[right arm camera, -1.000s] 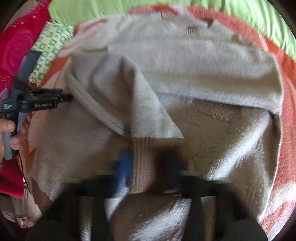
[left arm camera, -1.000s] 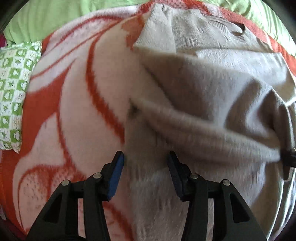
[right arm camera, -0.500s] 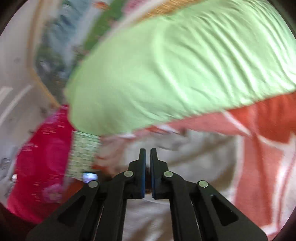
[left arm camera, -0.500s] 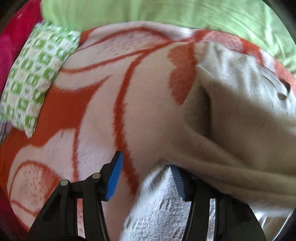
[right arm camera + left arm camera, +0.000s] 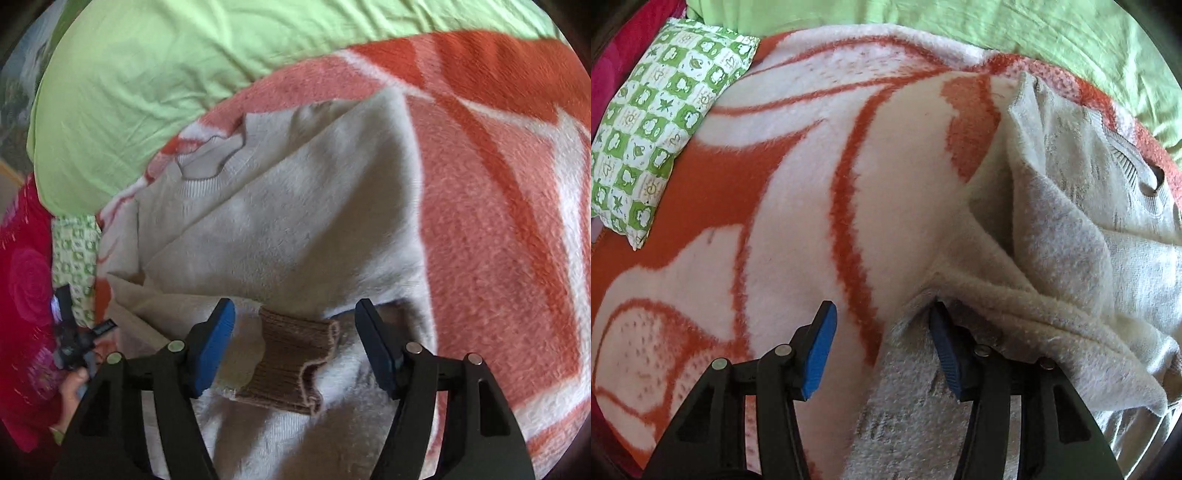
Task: Fold small clothes
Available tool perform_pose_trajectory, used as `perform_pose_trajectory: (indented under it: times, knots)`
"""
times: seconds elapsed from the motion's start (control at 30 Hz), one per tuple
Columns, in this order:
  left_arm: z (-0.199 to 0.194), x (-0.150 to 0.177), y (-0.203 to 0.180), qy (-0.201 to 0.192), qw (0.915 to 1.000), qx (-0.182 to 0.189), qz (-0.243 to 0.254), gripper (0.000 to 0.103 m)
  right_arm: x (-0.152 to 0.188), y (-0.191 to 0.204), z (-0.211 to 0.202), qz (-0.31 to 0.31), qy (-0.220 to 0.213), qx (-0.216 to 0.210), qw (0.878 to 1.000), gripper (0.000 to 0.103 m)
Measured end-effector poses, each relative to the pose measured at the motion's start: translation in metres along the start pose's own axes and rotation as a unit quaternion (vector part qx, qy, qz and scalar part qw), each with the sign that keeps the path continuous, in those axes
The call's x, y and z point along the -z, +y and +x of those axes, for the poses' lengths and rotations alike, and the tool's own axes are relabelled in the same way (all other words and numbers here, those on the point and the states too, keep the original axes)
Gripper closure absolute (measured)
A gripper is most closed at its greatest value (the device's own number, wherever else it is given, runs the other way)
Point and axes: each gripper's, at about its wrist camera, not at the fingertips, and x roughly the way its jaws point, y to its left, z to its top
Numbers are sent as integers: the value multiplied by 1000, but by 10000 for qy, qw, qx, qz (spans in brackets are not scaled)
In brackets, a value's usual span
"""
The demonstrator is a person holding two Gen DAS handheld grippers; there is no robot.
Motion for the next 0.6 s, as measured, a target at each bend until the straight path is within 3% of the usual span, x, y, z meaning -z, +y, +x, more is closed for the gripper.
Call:
perform_pose_trajectory:
  times: [0.1, 0.13, 0.17, 0.27, 0.37, 0.43, 0.5, 0.6]
  knots:
    - [4, 2, 2, 12, 10000, -37, -13, 49, 9, 7, 20, -330, 377, 202, 9985, 39]
    - [4, 3, 2, -3, 10000, -61, 1, 49, 13, 10, 29, -435, 650, 228, 9967, 71]
    - [3, 3, 1, -15, 10000, -86, 16, 49, 14, 12, 32, -398, 798, 71, 9960, 93]
    - [2, -1, 3, -51, 9999, -143, -24, 49, 5, 31, 6, -512, 425, -234, 9975, 94]
    - [0, -3, 6, -65, 9994, -310, -170, 49, -28, 59, -65, -553, -575, -953, 9922, 94]
    - [4, -4, 9, 23, 9994, -167, -287, 46, -54, 76, -124, -774, -1399, -1276, 9789, 94]
    - [4, -5, 8, 2, 9994, -111, -324, 43, -71, 81, -158, -1059, -1833, -1139, 9707, 94]
    - [4, -1, -1, -17, 9992, -272, -279, 43, -77, 67, -134, -1234, -1574, -314, 9793, 94]
